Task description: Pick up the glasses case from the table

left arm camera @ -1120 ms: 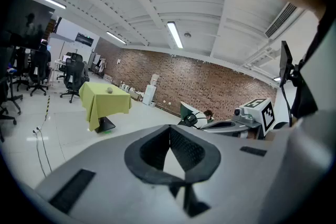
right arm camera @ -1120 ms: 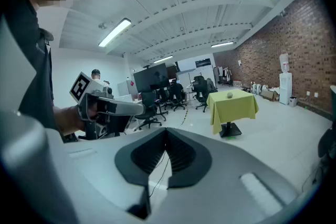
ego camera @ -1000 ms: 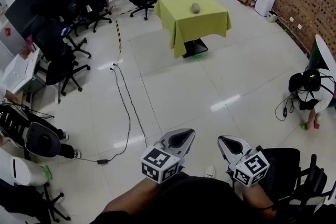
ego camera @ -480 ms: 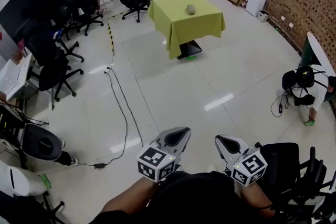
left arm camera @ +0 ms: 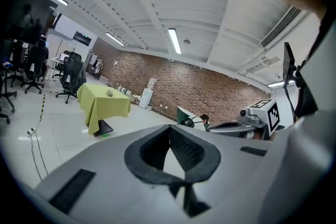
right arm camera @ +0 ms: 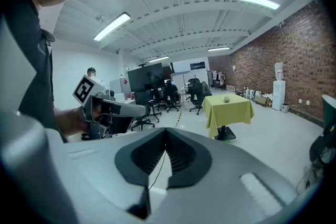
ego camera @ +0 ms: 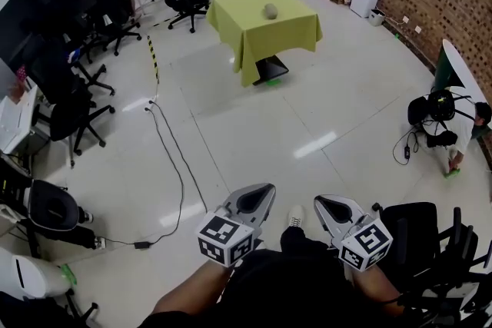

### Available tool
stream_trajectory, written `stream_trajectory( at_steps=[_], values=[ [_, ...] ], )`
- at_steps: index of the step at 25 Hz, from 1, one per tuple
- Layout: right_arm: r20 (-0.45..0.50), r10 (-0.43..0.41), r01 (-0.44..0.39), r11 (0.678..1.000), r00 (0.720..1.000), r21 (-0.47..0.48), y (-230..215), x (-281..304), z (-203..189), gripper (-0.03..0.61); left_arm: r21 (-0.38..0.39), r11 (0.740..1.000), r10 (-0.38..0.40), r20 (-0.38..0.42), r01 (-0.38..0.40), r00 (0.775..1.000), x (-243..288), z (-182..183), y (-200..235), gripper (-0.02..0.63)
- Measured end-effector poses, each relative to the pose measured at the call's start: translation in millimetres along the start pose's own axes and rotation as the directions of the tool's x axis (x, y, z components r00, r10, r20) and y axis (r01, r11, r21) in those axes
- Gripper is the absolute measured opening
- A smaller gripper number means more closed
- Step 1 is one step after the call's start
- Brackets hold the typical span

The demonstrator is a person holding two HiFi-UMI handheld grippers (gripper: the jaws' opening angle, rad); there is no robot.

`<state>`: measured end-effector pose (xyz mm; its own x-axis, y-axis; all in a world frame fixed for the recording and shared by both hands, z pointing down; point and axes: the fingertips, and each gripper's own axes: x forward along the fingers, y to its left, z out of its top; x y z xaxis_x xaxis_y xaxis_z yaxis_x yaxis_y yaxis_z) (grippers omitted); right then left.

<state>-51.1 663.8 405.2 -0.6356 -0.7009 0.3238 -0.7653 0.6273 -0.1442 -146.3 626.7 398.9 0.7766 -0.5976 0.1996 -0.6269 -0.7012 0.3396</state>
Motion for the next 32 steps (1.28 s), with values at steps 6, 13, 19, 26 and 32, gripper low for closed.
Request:
stream_trajectory(
  at_steps=[6, 13, 19, 26, 32],
  values=[
    [0.015, 0.037, -0.037, 0.999, 0.999, 0.006, -16, 25, 14, 0.003, -0.006, 1.0, 0.027, -0.005, -0.027, 1.0, 13, 12, 17, 0.008],
    [0.038, 0.075, -0.075, 0.997, 0.997, 0.006, -76, 60, 38, 0.003, 0.014, 0.999, 0.046, 0.001, -0.046, 0.999, 68, 39, 41, 0.008],
    [0.069, 0.075, -0.075, 0.997, 0.995, 0.007, -151, 80, 61, 0.003, 0.049, 0.998, 0.043, -0.009, -0.042, 0.999, 138, 64, 57, 0.008],
    [0.081, 0.085, -0.087, 0.996, 0.993, 0.025, -233, 81, 69, 0.003, 0.06, 0.998, 0.027, -0.038, -0.025, 0.999, 225, 78, 54, 0.008],
    [0.102, 0.098, -0.103, 0.994, 0.99, 0.043, -282, 82, 78, 0.003, 0.07, 0.997, 0.027, -0.048, -0.024, 0.999, 278, 89, 48, 0.008]
  ],
)
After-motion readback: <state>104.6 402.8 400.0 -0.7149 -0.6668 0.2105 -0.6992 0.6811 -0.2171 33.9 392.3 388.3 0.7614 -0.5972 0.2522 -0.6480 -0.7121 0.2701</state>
